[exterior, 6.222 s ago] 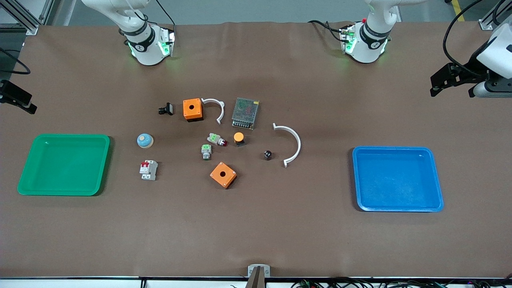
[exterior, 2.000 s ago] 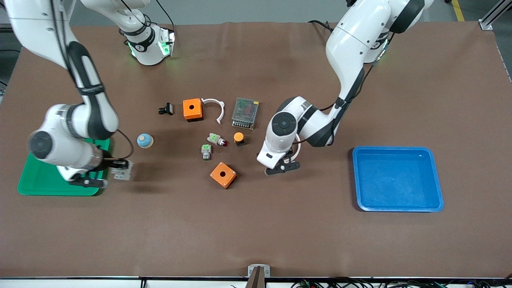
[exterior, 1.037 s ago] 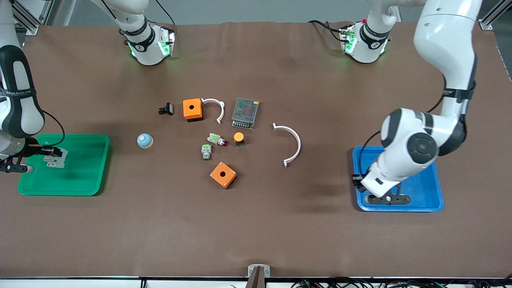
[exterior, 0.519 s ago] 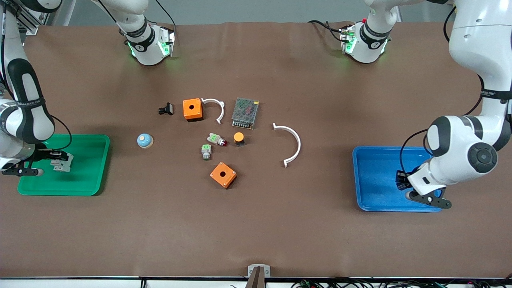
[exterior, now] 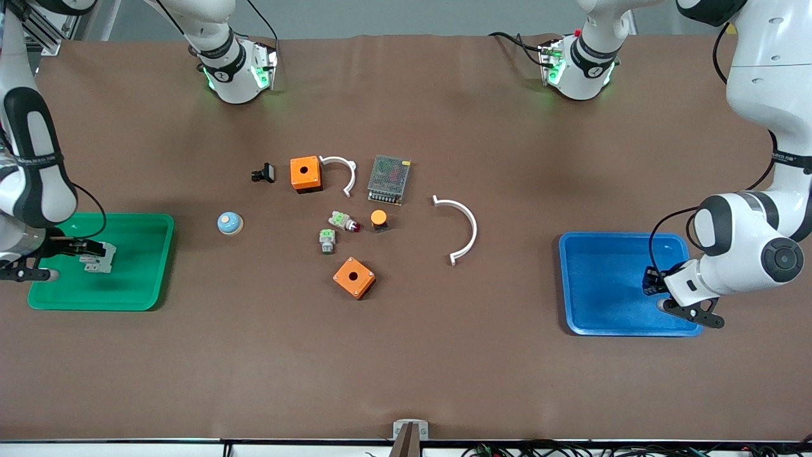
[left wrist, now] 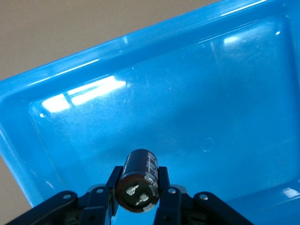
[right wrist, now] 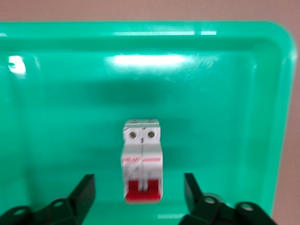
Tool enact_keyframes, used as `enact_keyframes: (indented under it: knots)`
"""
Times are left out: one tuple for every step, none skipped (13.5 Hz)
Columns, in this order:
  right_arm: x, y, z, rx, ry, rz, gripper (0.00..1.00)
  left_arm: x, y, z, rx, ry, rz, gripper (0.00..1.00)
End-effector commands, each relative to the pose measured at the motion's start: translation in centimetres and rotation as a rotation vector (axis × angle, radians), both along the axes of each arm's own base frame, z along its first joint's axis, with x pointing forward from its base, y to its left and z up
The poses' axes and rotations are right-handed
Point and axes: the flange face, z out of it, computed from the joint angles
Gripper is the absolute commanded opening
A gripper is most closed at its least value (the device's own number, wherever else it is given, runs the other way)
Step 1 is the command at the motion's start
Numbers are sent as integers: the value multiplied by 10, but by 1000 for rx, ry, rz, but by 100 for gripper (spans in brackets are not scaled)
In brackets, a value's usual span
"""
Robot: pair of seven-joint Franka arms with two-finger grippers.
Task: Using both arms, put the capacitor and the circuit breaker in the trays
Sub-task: 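Lower and release the breaker in the green tray with the right gripper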
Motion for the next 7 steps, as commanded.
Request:
enact_keyframes:
  knots:
    - [-5, 36, 92, -7, -15, 27, 99, -1, -1, -6, 7, -8, -19, 12]
    - [-9, 47, 113, -2, -2, 5, 99, -2, 4, -9, 10, -10, -15, 13]
    - [-11, 65, 134, 0, 5, 2, 99, -2, 5, -14, 20, -10, -24, 17]
    - [-14, 84, 153, 0, 8, -5, 99, -3, 6, -15, 34, -13, -38, 20]
    - [-17, 102, 171, -2, 11, -29, 99, -3, 7, -15, 38, -13, -29, 24]
    - [-19, 120, 185, -3, 16, -38, 99, -3, 7, -15, 38, -13, -28, 30]
    - [-21, 139, 198, -3, 15, -34, 99, -2, 7, -16, 38, -13, -29, 39]
